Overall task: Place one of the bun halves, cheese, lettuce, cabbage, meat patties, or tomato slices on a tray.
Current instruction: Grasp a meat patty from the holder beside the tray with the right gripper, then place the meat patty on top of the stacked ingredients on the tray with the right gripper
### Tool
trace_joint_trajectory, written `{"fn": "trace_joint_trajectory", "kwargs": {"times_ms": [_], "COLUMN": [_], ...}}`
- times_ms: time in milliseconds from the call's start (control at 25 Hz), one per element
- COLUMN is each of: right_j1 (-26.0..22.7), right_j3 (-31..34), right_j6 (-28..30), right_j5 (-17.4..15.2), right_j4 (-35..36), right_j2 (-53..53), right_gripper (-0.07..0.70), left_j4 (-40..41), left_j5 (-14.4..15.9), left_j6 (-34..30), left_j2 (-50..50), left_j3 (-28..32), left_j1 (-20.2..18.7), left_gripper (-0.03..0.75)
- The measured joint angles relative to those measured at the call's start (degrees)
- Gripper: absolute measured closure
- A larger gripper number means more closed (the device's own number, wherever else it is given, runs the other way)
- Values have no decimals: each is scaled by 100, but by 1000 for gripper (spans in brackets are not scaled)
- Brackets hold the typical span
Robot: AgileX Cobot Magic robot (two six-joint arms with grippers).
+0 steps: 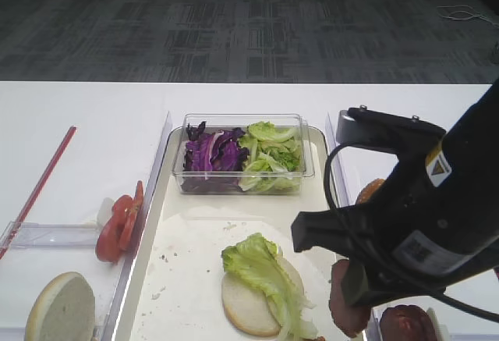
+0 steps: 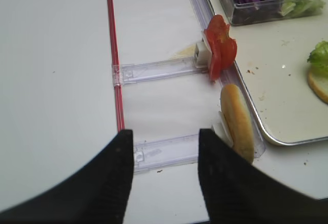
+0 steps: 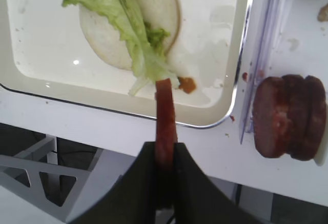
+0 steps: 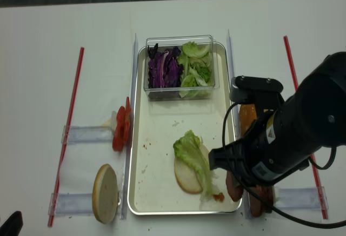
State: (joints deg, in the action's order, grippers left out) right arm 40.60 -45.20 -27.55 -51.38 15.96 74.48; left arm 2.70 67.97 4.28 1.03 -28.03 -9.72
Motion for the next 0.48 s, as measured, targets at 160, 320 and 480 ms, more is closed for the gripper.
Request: {"fn": "trace_joint_trajectory", "kwargs": {"times_ms": [160, 320, 480], "right_j1": [0, 0, 0], "right_j3": [0, 0, 0], "right_j6": [8, 275, 848], "right_j5": [276, 485, 729], "right_j4": [22, 287, 850], "right_j2": [0, 84, 447], "right_gripper": [542, 542, 542], "left_j4": [0, 0, 0], "left_j5": [0, 0, 0], "left_j6": [0, 0, 0], "left_j2": [0, 0, 0], "left_j3": [0, 0, 0], "left_j1": [0, 0, 0], "left_gripper": [429, 429, 429]}}
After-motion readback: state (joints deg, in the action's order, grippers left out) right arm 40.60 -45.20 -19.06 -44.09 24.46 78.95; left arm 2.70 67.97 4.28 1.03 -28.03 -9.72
